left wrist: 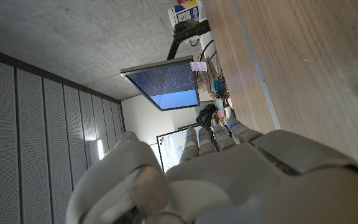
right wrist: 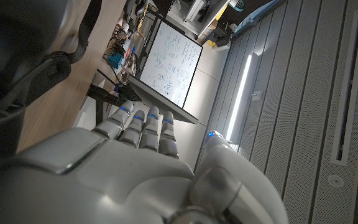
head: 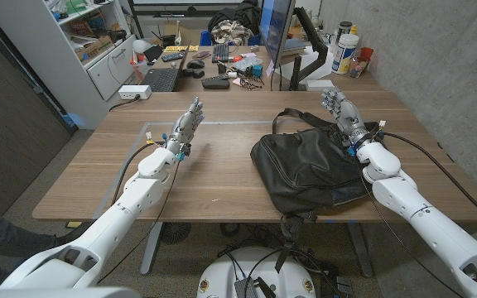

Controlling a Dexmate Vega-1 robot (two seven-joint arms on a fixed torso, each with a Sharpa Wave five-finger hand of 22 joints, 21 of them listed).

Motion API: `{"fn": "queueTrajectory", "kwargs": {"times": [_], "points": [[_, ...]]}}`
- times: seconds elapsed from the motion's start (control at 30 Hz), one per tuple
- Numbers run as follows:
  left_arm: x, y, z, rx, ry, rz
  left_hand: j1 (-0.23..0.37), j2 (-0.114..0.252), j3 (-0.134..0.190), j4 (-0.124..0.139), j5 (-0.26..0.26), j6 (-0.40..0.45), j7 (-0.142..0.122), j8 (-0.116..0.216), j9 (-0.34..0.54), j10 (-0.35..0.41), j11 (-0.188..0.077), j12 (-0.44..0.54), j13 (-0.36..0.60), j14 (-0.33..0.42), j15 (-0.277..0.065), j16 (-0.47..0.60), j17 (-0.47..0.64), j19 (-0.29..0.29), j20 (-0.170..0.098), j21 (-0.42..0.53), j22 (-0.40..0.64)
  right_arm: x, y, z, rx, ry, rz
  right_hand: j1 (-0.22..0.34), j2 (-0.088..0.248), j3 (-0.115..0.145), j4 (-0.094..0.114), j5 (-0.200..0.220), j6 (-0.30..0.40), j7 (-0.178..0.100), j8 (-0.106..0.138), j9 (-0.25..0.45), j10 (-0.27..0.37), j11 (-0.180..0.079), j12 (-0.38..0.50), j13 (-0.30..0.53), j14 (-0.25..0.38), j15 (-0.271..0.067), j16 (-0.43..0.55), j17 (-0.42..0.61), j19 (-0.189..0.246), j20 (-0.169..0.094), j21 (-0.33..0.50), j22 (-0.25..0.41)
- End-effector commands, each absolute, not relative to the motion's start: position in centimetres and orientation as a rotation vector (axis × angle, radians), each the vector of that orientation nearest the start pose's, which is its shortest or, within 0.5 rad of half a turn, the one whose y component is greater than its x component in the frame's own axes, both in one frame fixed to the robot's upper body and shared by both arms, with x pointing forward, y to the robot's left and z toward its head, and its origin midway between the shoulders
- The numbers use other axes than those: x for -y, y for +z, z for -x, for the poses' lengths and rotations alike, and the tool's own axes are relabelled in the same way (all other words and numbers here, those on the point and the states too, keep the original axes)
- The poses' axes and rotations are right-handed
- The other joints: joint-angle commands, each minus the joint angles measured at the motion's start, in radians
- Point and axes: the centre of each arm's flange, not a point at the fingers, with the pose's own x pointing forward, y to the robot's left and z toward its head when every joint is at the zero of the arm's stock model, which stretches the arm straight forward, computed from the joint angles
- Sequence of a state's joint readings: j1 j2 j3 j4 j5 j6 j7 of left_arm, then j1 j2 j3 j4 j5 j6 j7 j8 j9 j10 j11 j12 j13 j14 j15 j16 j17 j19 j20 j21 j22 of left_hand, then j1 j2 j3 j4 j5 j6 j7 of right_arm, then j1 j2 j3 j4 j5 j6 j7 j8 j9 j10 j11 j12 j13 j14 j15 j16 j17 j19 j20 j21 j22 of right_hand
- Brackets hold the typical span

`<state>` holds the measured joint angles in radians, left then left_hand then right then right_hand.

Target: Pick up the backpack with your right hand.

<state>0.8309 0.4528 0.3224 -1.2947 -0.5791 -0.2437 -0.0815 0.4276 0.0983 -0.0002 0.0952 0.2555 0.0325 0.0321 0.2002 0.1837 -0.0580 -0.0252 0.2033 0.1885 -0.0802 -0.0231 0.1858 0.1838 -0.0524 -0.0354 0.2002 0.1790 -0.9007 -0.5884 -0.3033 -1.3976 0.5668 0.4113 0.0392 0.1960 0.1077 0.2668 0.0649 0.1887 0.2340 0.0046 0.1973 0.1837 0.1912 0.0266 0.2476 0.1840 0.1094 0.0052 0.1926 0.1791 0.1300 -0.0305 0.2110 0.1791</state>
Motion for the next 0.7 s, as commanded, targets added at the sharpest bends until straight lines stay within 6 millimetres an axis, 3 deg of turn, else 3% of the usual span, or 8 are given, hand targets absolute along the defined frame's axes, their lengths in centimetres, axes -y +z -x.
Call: {"fn": "queueTrajectory", "kwargs": {"times": [0.03,0.27,0.7], "points": [[-27.7,-2.1,-65.3,0.591,-0.237,0.014,0.01,0.004,-0.003,0.001,0.002,0.007,0.002,0.004,0.003,-0.002,-0.005,0.004,0.003,-0.005,0.0,0.005,0.003,-0.011,-0.011,0.002,0.003,32.1,0.5,-60.2,0.815,0.19,0.133,0.012,0.0,0.006,-0.006,0.001,0.0,-0.013,0.004,0.005,0.0,-0.009,-0.002,0.001,0.008,-0.005,0.002,0.002,0.009,0.003,0.004,0.005],[-27.6,-2.0,-65.1,0.595,-0.241,0.008,0.011,0.005,-0.003,0.001,0.001,0.008,0.0,0.004,0.003,-0.001,-0.005,0.004,0.003,-0.005,0.001,0.004,0.003,-0.011,-0.011,0.002,0.003,32.1,0.9,-59.7,0.833,0.186,0.164,0.018,-0.002,0.008,-0.011,0.0,0.022,-0.027,0.012,0.006,-0.001,-0.01,-0.005,0.001,0.009,-0.005,0.0,0.001,0.01,0.002,0.003,0.005],[-27.6,-1.6,-64.6,0.596,-0.237,-0.016,0.012,0.007,-0.003,0.0,0.0,0.012,-0.001,0.004,0.003,0.0,-0.005,0.004,0.003,-0.005,0.001,0.004,0.003,-0.012,-0.009,0.002,0.003,32.3,1.5,-59.0,0.875,0.175,0.214,0.027,-0.006,0.009,-0.019,-0.001,0.006,-0.033,0.004,0.007,-0.004,-0.012,-0.009,0.001,0.01,-0.005,-0.003,0.0,0.019,0.003,0.004,0.005]]}}
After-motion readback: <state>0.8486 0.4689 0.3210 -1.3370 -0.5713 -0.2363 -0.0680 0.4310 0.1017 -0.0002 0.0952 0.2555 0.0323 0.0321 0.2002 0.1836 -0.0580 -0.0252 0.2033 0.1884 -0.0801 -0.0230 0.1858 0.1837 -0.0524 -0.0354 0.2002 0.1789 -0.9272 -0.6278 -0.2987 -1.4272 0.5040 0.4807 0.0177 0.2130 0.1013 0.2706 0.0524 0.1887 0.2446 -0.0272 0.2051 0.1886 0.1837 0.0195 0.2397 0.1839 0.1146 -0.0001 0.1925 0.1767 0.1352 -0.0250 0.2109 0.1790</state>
